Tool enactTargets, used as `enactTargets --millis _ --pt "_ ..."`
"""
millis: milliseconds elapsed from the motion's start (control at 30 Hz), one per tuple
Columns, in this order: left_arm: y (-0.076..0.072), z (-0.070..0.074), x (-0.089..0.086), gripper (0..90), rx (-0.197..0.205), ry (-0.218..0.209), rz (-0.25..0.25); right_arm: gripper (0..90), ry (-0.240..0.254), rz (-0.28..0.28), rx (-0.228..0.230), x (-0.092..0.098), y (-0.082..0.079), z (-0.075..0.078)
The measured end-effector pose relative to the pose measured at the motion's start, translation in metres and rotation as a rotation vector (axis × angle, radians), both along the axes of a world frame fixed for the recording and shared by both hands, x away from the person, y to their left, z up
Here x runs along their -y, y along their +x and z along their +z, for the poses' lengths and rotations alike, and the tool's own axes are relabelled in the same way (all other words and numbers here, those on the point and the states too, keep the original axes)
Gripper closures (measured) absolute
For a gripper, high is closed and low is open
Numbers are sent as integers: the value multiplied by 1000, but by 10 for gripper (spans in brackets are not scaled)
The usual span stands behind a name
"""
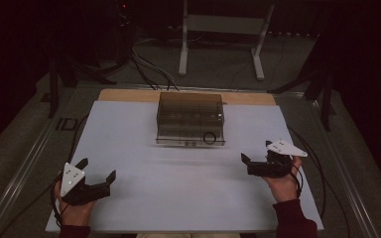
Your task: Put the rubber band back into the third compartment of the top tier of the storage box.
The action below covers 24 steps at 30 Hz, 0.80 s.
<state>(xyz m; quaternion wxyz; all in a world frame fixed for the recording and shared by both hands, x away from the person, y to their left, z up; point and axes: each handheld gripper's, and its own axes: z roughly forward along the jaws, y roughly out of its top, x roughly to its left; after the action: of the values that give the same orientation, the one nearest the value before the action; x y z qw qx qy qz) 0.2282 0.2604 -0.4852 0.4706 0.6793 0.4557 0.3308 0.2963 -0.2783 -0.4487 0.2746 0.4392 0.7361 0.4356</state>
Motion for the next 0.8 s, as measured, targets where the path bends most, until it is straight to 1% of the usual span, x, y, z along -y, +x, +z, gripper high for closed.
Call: enactTargets --millis 33,133,200,267,467,667,733,800 --pt "0 0 0 6 1 -1 0 2 1 0 -6 1 -1 -2" --pt "1 0 0 6 1 -6 -1 2 3 -9 -5 3 -5 -10" --pt "1 0 0 6 3 -11 -2 2 4 -12 -5 4 -6 -13" --pt "2 0 0 6 3 -12 -1 2 11 -16 -13 7 -10 -20" --pt "2 0 0 6 4 -19 -6 2 24 -17 -14 13 -18 -31" --pt "3 0 -1 6 6 -30 -12 2 39 -20 -15 18 -24 -38" --pt "3 -1 -1 6 5 -33 -14 2 57 -18 -15 19 -26 -38" --pt "3 -2 -2 6 3 -33 -17 2 63 -17 -9 20 -28 -39"
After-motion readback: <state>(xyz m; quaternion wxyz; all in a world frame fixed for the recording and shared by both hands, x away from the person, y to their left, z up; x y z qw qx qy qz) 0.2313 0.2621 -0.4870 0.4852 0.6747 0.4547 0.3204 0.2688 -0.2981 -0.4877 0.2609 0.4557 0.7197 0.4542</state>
